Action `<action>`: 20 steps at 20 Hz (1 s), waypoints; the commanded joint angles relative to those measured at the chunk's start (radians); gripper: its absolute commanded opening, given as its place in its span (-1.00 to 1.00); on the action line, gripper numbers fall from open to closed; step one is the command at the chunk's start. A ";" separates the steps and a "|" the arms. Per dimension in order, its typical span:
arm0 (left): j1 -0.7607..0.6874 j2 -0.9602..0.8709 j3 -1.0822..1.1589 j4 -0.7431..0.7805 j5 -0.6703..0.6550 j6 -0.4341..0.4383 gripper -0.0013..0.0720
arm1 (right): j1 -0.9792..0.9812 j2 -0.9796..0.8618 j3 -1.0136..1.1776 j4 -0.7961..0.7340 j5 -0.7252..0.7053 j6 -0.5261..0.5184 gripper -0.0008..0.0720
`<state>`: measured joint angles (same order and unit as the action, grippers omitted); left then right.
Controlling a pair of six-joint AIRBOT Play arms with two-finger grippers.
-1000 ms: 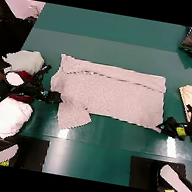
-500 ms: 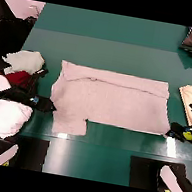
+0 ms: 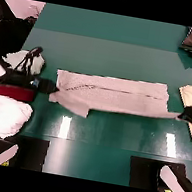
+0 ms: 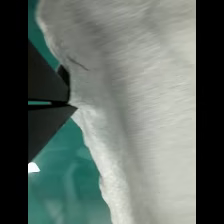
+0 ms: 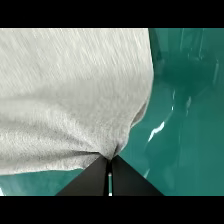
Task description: Fold the shirts.
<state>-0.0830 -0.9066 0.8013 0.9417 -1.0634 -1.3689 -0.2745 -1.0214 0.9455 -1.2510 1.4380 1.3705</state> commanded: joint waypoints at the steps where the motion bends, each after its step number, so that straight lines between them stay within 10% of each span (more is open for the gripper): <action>1: 0.001 -0.210 0.122 -0.002 0.132 0.017 -0.89 | 0.077 -0.194 0.151 0.029 -0.060 0.002 -0.95; 9: 0.013 -0.440 0.271 0.002 0.285 0.015 -0.77 | 0.167 -0.572 0.480 0.039 -0.140 0.062 -0.92; 11: 0.013 -0.439 0.271 0.003 0.303 0.014 0.67 | 0.166 -0.643 0.560 0.135 -0.161 0.061 0.30; 12: 0.019 -0.436 0.271 0.002 0.297 0.014 0.72 | 0.157 -0.671 0.601 0.181 -0.159 0.061 0.52; 15: 0.056 -0.434 0.312 0.003 0.180 0.014 0.54 | 0.125 -0.694 0.676 0.201 -0.079 0.028 0.52; 17: 0.069 -0.434 0.341 0.003 0.080 0.046 -0.91 | 0.082 -0.676 0.644 0.201 -0.035 -0.014 0.52; 20: 0.056 -0.435 0.343 0.000 0.035 0.064 -0.87 | 0.005 -0.667 0.543 0.204 -0.002 -0.057 0.54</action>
<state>-0.0257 -1.3396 1.1301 0.9443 -0.9504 -1.3262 -0.2127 -1.6878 1.5383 -1.0630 1.3849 1.3617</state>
